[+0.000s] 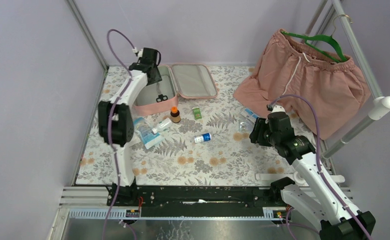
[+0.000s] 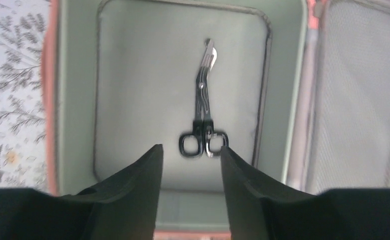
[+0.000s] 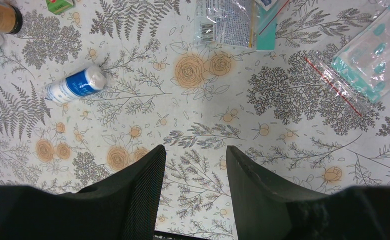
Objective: Organize the medicine kit
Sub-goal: Place the scissors in the medicine box, then pick up the medical item at the center of the board.
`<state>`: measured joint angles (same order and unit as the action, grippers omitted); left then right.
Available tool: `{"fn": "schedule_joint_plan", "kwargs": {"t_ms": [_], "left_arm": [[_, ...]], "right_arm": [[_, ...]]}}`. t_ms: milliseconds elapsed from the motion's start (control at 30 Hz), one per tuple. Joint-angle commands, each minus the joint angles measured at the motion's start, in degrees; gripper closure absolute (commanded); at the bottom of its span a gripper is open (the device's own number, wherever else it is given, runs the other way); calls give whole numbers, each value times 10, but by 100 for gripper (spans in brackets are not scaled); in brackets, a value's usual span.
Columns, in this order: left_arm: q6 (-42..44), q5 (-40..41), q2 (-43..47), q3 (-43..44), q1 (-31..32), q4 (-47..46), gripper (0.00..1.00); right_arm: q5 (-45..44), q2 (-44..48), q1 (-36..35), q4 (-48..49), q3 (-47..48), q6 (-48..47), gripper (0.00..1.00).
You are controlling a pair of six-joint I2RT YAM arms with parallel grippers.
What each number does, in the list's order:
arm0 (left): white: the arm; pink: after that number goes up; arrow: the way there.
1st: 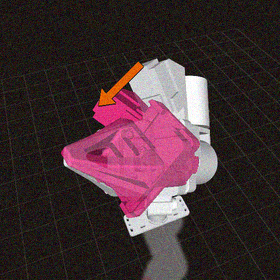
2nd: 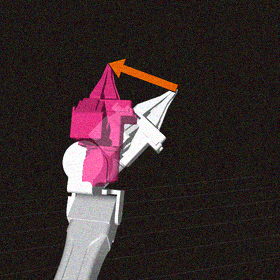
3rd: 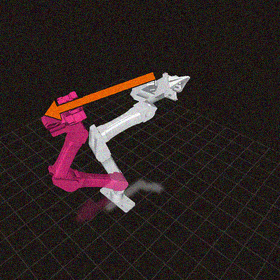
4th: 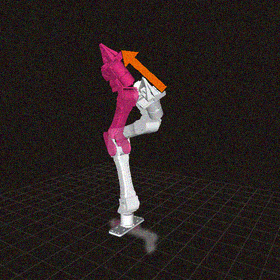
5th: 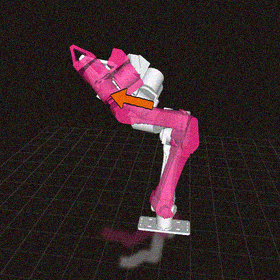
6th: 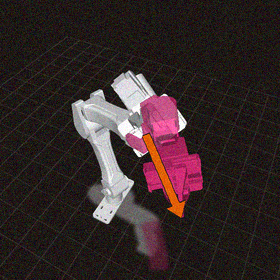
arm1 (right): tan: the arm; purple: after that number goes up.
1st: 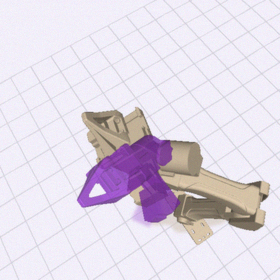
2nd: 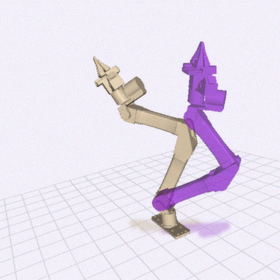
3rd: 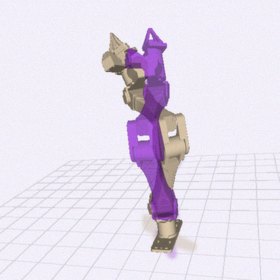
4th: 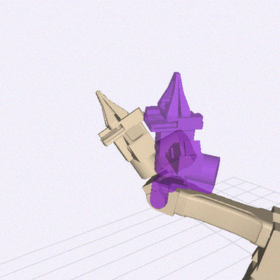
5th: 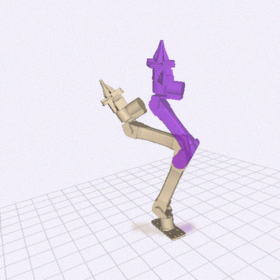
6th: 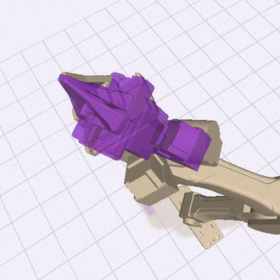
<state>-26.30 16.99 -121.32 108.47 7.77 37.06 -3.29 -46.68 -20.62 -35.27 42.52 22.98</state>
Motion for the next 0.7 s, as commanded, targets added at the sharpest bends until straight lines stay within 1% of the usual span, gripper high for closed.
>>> {"fn": "schedule_joint_plan", "kwargs": {"t_ms": [0,67,133,333,433,533,667], "left_arm": [[-30,-26,148,-99,2,-33,43],[-26,-21,204,-157,12,-55,37],[-21,-10,249,-204,21,-57,34],[-33,-16,365,-337,41,-59,33],[-52,-42,417,-408,42,-68,32],[-50,-83,450,-474,43,-87,31],[-31,-121,453,-528,44,-112,30]], "right_arm": [[15,-3,-1,14,1,-2,44],[16,-3,-1,14,1,-2,44],[18,-3,-1,12,3,-2,44],[21,-3,-1,13,2,-2,44],[21,-1,-1,13,2,-2,44],[22,1,-1,14,1,-1,44],[25,1,-1,14,0,-1,44]]}}
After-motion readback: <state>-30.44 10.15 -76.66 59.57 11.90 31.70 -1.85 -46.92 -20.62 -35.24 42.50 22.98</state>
